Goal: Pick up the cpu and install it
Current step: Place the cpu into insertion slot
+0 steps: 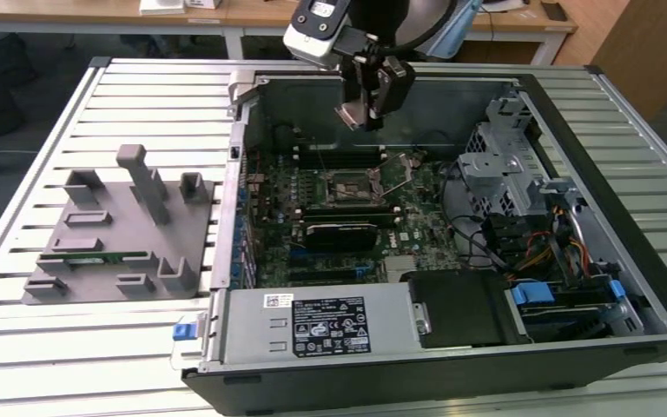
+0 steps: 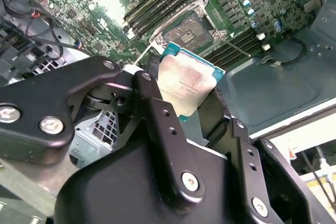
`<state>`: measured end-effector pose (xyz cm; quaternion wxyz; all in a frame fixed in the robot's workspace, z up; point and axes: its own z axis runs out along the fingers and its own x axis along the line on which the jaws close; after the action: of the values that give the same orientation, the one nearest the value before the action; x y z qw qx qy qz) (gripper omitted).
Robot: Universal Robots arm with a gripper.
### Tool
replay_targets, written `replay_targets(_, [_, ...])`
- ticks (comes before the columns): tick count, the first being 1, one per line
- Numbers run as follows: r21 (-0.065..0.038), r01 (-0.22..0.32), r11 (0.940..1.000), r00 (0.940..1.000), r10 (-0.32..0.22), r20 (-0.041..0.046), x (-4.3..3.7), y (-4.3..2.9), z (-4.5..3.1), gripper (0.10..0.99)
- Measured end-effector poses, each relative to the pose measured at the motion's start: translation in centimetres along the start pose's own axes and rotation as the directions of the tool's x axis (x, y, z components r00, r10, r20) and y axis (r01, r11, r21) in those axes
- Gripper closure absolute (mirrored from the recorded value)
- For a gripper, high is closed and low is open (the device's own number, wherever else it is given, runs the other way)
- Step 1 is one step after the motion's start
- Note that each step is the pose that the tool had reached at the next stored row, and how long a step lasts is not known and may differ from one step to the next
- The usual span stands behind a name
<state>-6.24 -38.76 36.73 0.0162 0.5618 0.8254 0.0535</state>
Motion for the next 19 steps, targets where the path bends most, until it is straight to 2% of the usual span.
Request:
replay_targets(4, [-0.002,-0.057,0.9984,0.9984,0.057,0.0062,0.02,0.0,0.09,0.545])
replay_targets(8, [-0.004,-0.109,0.9941,0.994,0.109,0.0116,0.07,0.01,0.2,0.545])
replay_targets(12, [-0.007,-0.164,0.9865,0.9863,0.164,0.0173,0.11,0.01,0.3,0.545])
replay_targets(16, [-0.01,-0.217,0.9761,0.9758,0.217,0.0228,0.14,0.02,0.37,0.545])
replay_targets(19, [-0.011,-0.24,0.9708,0.9704,0.24,0.0277,0.19,0.03,0.44,0.545])
